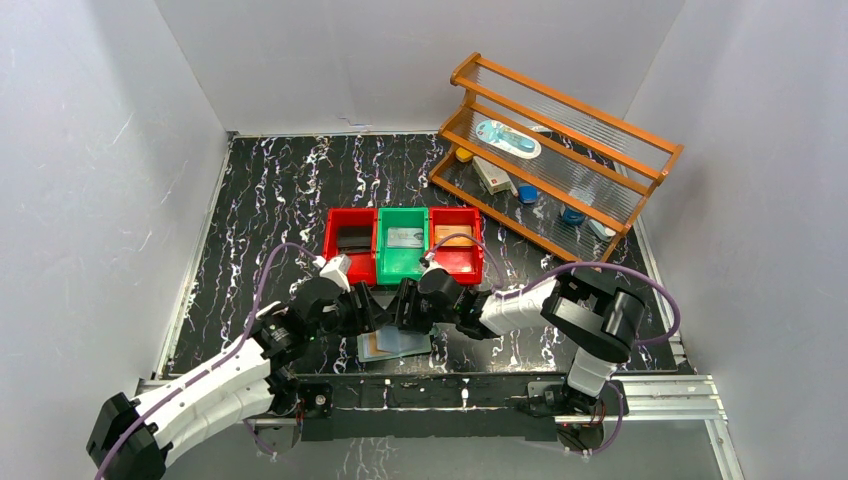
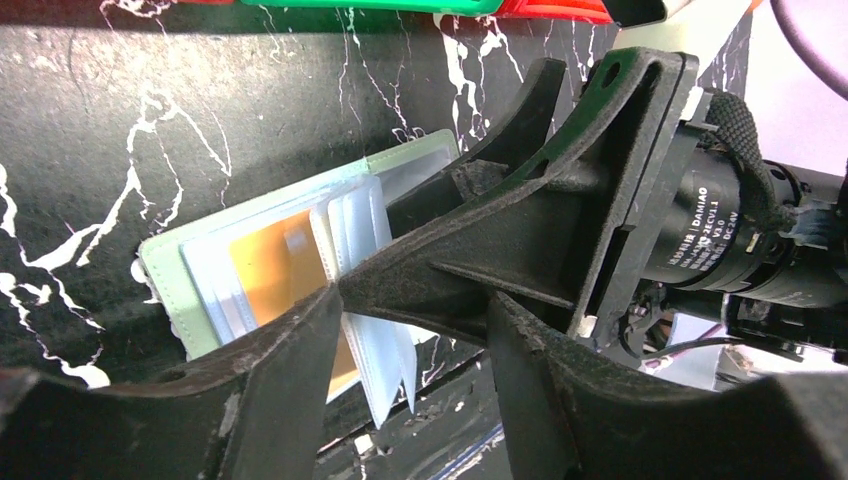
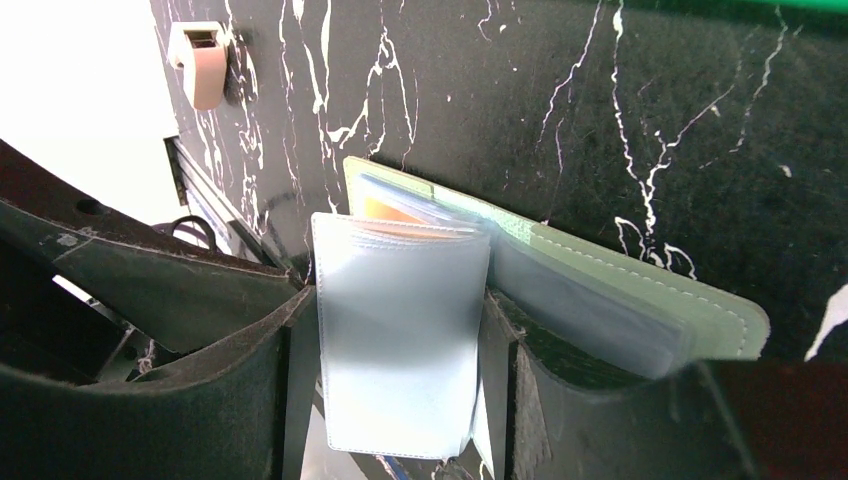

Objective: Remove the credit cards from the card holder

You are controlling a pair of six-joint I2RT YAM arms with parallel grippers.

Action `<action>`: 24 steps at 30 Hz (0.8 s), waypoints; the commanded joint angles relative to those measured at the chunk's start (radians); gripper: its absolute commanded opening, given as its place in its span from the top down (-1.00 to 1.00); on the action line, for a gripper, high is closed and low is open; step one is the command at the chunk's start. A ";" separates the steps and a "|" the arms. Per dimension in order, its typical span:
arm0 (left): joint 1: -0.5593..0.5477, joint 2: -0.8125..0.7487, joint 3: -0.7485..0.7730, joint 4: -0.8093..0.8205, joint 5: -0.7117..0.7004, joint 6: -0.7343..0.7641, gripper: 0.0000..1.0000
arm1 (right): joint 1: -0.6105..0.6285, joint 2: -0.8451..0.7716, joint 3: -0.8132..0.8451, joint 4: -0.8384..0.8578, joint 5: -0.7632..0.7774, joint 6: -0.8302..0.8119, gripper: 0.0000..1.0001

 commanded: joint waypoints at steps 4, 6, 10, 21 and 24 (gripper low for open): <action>-0.019 -0.002 0.030 -0.202 -0.003 -0.017 -0.24 | 0.011 0.073 -0.042 -0.167 0.006 0.007 -0.01; -0.020 -0.010 0.034 -0.208 0.002 -0.018 -0.27 | 0.011 0.074 -0.045 -0.167 0.006 0.008 -0.01; -0.020 0.018 0.017 -0.123 0.117 0.003 -0.24 | 0.011 0.073 -0.045 -0.166 0.007 0.010 -0.01; -0.019 0.149 -0.014 0.034 0.270 0.013 0.06 | 0.010 0.072 -0.029 -0.183 0.016 0.003 -0.04; -0.020 0.104 -0.025 0.018 0.240 -0.001 0.09 | 0.011 0.012 -0.042 -0.209 0.040 0.007 -0.10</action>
